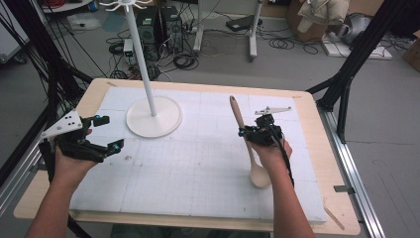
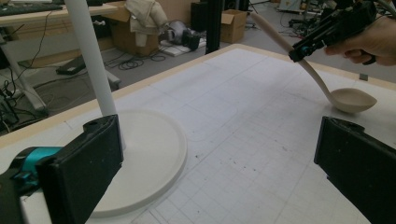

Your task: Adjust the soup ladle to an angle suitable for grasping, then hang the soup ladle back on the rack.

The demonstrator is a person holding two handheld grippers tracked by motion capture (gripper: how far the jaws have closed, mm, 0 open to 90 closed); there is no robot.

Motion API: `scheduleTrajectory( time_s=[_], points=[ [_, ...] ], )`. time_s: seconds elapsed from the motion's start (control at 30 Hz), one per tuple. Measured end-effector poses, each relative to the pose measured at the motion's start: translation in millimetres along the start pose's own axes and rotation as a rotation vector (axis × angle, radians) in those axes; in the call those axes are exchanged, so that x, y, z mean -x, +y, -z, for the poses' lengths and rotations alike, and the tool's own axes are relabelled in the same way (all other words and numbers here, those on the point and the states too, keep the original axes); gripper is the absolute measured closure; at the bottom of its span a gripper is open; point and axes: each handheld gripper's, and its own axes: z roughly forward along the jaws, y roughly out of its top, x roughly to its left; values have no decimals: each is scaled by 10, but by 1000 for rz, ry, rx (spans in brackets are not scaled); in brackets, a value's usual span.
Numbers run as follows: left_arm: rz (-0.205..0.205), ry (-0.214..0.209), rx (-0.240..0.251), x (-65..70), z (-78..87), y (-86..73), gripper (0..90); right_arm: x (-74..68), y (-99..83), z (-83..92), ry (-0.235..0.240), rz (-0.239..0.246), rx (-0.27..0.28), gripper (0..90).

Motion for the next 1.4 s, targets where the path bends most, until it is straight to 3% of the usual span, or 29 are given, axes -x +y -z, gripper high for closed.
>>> scheduleTrajectory(
  time_s=[0.43, 0.77, 0.8, 0.83, 0.87, 0.93, 1.03, 1.2, 1.4],
  points=[
    [-2, -6, -3, 14, -13, 8, 17, -8, 1, 20, 0, 16, 4, 756],
    [-1, -11, 2, -8, -26, 27, 17, 29, 47, 161, 0, 7, 66, 756],
    [-1, -13, 2, -11, -24, 26, 17, 54, 62, 197, 42, 6, 106, 757],
    [-3, -14, 2, -13, -23, 25, 17, 54, 62, 197, 42, 6, 106, 757],
    [-5, -15, 4, -13, -22, 26, 17, 74, 77, 231, 81, 5, 153, 757],
    [-6, -17, 7, -16, -18, 25, 17, 82, 86, 244, 96, 7, 172, 757],
    [-5, -19, 24, -21, -17, 26, 17, 73, 129, 284, 113, 33, 221, 757],
    [-6, -22, 24, -41, -28, 20, 17, 11, 237, 290, 107, 64, 219, 757],
    [-8, -25, 34, -49, 19, 16, 17, -153, 524, 269, 118, 120, 236, 757]
  ],
)
